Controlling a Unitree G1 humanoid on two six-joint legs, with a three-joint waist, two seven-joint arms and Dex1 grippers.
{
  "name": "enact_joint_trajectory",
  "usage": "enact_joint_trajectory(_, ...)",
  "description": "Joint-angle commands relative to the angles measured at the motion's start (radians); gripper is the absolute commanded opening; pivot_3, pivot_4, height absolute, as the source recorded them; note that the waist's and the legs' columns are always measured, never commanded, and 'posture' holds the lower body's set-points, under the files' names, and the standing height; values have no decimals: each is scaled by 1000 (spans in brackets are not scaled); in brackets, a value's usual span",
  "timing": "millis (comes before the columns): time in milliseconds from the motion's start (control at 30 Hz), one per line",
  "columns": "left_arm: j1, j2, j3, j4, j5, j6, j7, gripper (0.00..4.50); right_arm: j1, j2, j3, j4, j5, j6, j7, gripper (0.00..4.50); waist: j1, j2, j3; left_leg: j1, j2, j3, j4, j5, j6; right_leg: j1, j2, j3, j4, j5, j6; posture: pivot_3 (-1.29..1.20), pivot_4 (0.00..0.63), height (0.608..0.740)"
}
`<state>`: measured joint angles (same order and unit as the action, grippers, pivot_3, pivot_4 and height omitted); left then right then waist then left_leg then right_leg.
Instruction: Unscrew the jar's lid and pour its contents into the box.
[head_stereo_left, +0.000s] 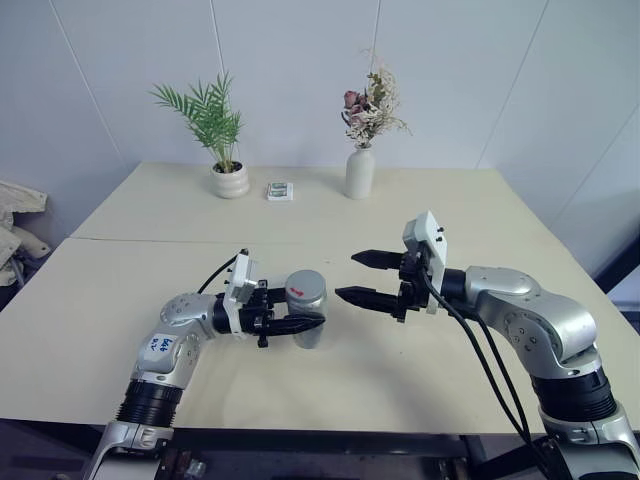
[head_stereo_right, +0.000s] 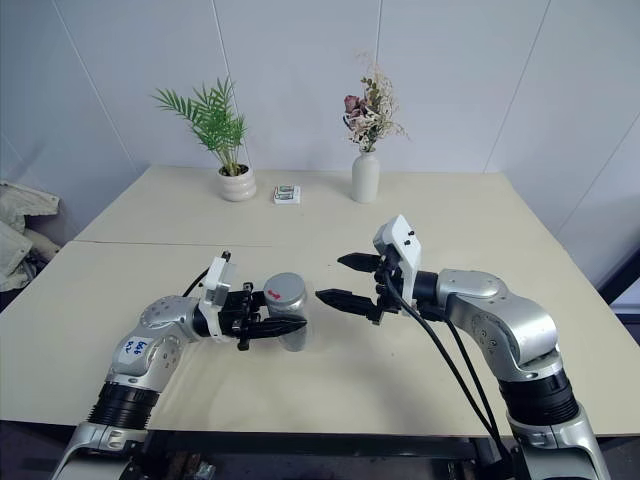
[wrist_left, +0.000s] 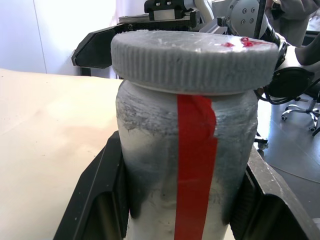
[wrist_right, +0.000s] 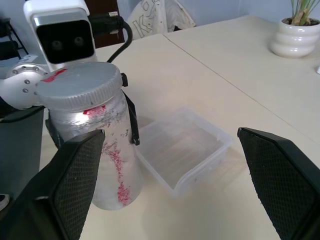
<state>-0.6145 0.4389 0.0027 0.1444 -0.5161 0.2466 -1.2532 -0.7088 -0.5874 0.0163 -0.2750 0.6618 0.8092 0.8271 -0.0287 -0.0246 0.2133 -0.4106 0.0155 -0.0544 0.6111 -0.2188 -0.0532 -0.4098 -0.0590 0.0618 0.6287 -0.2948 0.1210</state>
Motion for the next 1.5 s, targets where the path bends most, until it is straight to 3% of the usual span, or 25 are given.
enact_joint_trajectory(33,-14,4,10,-27,-12,-11,-4,2000,11,-37,-34,-50,44,10,46,4481,1,0,0,0,0,0,0,0,0,0,0,0,0,0,0,0,150,740)
enact_joint_trajectory(300,-13,6,9,-30,-10,-10,-2,2000,-34,13,-9,-90,113,41,27,4481,-1,0,0,0,0,0,0,0,0,0,0,0,0,0,0,0,150,740)
enact_joint_trajectory(700,-12,3,4,-36,-12,-5,-1,2000,-116,129,91,-42,38,2,-6,4481,0,0,0,0,0,0,0,0,0,0,0,0,0,0,0,0,150,740)
enact_joint_trajectory(1300,1,-2,3,-49,-14,-4,8,2000,-122,168,118,-29,8,7,3,4481,0,0,0,0,0,0,0,0,0,0,0,0,1,0,0,0,150,740)
enact_joint_trajectory(1400,2,-1,4,-49,-14,-4,8,2000,-120,172,118,-28,8,4,6,3895,0,0,0,0,0,0,0,0,0,0,0,0,1,0,0,0,150,740)
enact_joint_trajectory(1500,3,1,4,-50,-14,-4,7,2000,-119,176,120,-25,5,-2,8,2832,0,0,0,0,0,0,0,0,0,0,0,0,1,0,0,0,150,740)
